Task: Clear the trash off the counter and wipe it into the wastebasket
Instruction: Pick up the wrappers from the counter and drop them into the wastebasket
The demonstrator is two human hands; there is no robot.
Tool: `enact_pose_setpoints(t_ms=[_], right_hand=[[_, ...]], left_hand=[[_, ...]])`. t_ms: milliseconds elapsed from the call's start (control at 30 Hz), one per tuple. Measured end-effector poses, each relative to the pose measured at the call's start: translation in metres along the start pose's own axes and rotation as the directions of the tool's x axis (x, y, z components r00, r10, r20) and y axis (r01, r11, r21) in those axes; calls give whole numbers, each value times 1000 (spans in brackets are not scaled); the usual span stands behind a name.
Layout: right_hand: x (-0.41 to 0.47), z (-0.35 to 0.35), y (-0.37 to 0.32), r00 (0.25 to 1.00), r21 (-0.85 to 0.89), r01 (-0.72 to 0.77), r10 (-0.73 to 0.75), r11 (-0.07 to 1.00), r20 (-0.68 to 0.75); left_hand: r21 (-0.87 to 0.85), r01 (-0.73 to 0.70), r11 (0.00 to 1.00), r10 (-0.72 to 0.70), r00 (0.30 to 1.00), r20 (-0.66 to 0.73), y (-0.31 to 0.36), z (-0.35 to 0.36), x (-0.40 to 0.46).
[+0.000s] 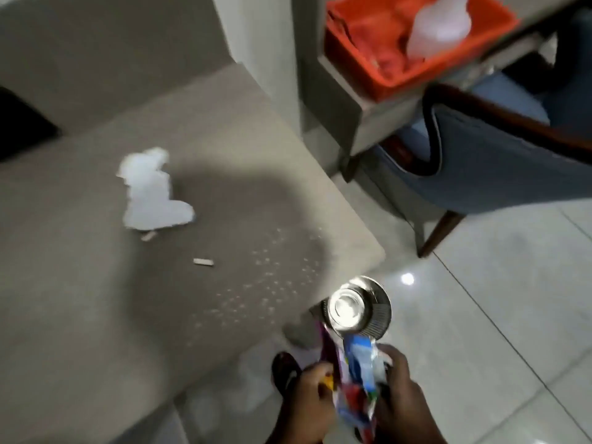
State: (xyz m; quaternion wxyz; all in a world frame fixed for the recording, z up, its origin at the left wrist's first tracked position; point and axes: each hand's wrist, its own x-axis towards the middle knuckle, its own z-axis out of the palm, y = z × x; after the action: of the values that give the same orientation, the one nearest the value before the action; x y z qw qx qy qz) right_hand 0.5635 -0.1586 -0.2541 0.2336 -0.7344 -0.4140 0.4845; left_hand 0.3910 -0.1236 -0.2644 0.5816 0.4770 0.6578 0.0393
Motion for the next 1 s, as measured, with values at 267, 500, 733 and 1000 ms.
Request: enact_pose_setpoints(t_ms=[267,500,733,1000], right_hand=[[196,44,170,979,-89,-206,205,975,-15],[266,62,228,960,-10,-273,271,962,-71],[202,13,182,903,-6,-379,369,925,-220],[65,-73,-11,795,379,-71,282,923,-538]], left_hand=[[-346,300,889,-240,948,207,-19,112,250],[39,261,965,-252,956,-149,-47,158,316],[299,2,954,86,957,-279,19,124,211],[157,-643,750,657,699,-282,130,29,-19]])
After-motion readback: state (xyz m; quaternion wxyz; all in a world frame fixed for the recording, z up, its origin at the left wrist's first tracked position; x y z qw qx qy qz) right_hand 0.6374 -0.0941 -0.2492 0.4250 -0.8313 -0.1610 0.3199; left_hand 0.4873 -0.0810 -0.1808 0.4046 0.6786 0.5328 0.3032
